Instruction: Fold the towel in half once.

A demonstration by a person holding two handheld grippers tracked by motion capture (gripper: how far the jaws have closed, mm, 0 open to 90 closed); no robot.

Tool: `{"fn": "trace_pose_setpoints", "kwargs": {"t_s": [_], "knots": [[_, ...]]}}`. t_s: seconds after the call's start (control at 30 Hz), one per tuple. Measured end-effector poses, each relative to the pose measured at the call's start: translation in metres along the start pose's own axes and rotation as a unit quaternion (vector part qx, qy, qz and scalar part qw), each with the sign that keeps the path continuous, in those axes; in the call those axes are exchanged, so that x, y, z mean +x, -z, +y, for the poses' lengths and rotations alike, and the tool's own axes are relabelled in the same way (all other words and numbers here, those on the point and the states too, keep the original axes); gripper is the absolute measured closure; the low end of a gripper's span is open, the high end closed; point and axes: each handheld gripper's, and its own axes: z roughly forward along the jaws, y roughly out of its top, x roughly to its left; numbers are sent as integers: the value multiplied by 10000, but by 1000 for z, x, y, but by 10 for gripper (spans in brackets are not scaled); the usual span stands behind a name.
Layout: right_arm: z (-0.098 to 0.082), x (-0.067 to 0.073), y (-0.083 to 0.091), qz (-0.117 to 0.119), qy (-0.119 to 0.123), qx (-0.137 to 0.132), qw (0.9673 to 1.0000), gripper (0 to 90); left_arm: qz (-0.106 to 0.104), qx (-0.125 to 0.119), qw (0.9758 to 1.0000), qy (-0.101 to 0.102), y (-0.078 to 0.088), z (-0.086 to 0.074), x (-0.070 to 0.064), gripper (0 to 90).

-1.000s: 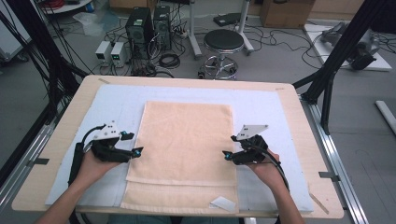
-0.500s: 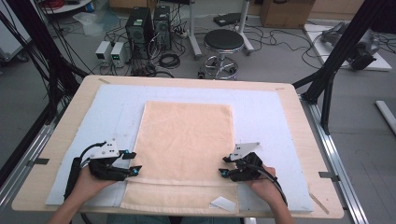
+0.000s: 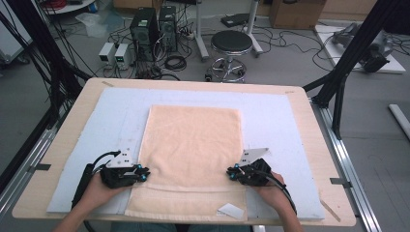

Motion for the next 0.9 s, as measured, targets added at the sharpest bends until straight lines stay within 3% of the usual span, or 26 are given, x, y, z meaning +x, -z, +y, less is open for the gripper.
{"fn": "trace_pose_setpoints", "kwargs": {"t_s": [0.2,0.3,0.57,0.7,0.9], "knots": [[4,-2,3,46,-29,-57,10000,861,1,-87,9999,100,4,4,0,844],[10,-3,11,57,48,-133,9999,862,-35,-274,9994,192,12,9,2,846],[36,0,37,38,332,-351,9988,862,74,-600,9980,161,39,25,0,845],[42,9,51,61,390,-415,9984,860,56,-641,9979,52,54,27,-9,845],[36,32,70,266,451,-485,9975,859,-139,-612,9980,-16,71,16,-36,846]]}}
